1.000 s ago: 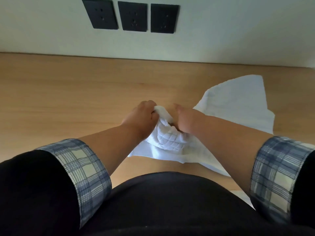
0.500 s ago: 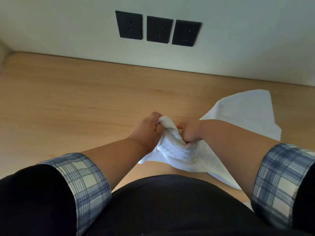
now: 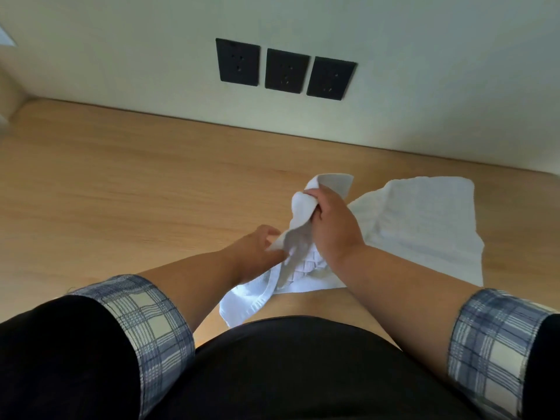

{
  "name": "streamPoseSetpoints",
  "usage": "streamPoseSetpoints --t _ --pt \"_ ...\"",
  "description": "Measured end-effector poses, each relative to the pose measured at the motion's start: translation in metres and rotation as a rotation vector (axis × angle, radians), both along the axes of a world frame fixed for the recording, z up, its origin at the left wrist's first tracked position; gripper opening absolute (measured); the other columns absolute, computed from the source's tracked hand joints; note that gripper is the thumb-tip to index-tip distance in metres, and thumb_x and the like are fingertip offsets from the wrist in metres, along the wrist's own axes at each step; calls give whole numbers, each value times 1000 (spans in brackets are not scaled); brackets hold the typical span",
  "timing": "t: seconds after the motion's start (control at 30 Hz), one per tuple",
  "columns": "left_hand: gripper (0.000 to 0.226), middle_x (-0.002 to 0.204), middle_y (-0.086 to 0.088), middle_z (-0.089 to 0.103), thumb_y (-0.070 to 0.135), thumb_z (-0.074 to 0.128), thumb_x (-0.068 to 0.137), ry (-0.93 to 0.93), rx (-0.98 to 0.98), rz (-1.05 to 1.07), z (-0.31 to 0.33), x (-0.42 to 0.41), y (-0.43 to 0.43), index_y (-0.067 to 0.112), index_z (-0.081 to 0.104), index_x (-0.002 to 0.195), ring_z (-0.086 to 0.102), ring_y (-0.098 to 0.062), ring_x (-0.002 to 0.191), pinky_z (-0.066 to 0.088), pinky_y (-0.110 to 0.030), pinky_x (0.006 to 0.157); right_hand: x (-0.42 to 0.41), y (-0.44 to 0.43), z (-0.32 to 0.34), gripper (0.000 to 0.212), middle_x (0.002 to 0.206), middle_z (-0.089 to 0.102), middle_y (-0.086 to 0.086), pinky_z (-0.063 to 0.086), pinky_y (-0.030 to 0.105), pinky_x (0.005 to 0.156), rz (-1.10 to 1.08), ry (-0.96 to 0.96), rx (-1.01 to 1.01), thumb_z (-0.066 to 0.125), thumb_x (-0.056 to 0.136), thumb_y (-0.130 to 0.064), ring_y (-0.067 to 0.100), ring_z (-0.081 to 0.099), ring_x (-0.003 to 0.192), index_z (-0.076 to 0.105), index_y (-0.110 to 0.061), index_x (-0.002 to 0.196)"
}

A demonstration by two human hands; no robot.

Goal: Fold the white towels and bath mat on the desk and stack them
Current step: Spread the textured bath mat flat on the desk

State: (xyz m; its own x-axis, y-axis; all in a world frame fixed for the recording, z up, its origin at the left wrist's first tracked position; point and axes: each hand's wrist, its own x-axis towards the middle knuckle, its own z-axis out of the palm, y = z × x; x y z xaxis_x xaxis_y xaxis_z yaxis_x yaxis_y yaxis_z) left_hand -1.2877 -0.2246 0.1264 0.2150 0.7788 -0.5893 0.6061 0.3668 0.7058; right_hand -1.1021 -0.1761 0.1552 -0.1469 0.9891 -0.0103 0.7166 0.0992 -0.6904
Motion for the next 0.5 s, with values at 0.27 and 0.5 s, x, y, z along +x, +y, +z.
streamPoseSetpoints --t 0.27,0.5 --pt "52 112 16 66 33 63 82 -121 196 179 2 4 8 44 46 130 65 -2 98 50 -24 80 -18 -22 -2 54 161 32 0 12 21 122 450 -176 -24 45 101 -4 16 27 149 38 -16 153" --pt "35 108 11 72 41 48 85 -356 168 292 4 -4 3 33 65 115 65 -6 105 51 -29 89 -22 -24 -2 63 165 22 -5 4 11 118 589 -107 -160 40 99 -1 1 15 149 26 -20 158"
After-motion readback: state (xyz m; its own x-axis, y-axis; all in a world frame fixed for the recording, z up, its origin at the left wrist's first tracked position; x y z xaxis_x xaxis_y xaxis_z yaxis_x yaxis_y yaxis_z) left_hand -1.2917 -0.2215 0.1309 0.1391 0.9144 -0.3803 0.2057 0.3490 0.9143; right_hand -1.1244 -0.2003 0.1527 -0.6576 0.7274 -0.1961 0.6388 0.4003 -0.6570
